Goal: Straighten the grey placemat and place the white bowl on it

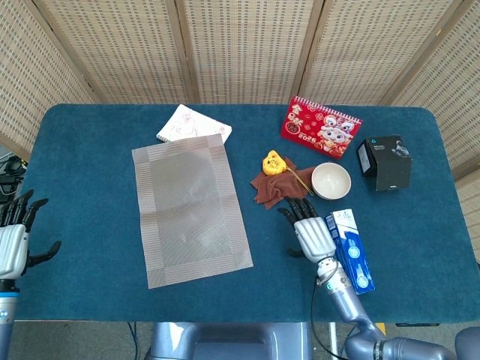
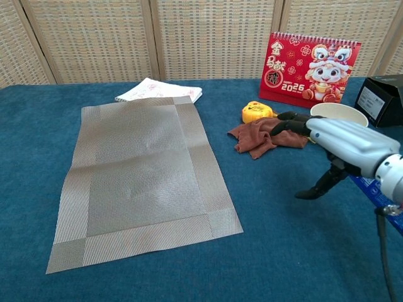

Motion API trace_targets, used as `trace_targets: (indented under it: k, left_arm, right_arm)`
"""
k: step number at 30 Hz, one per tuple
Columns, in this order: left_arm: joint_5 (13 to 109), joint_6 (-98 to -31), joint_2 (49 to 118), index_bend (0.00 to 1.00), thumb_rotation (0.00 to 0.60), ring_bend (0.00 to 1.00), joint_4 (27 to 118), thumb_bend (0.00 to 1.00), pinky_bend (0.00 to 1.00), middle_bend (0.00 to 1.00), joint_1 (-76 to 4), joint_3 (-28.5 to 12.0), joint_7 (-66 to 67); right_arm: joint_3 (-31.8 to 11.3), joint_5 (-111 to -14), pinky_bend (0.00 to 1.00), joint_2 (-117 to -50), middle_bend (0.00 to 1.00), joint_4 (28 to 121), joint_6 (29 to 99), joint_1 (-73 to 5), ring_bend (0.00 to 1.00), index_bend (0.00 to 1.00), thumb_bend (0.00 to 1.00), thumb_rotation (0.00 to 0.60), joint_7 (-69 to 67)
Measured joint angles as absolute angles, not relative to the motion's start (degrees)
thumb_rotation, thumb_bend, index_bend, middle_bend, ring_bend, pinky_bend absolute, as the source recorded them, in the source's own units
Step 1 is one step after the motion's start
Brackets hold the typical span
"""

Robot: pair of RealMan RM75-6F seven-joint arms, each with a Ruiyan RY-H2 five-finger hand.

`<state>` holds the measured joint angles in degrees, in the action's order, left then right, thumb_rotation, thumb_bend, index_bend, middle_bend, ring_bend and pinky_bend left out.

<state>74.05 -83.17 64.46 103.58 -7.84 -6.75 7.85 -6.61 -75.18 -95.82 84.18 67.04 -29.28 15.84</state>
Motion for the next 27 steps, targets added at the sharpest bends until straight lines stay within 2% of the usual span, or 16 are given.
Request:
trace_targets:
  k: [11,27]
  left_arm:
    - [73.9,-83.7,61.8,0.14,0.600,0.00,104.6,0.24,0.00,0.00,-6.8,-7.2,4.3]
    - [73.3,-83.4,60.4,0.14,0.600,0.00,105.5,0.24,0.00,0.00,-6.6,-7.6,3.5]
  right_arm:
    - [-6.2,-73.9,0.00,-102.7,0.00,84.0,65.0,-30.2,0.00,0.19,0.15,0.600,17.1]
    - [-5.8,-67.5,0.00,-101.8,0.00,88.3,61.1,-29.2,0.00,0.15,0.15,0.600,18.4]
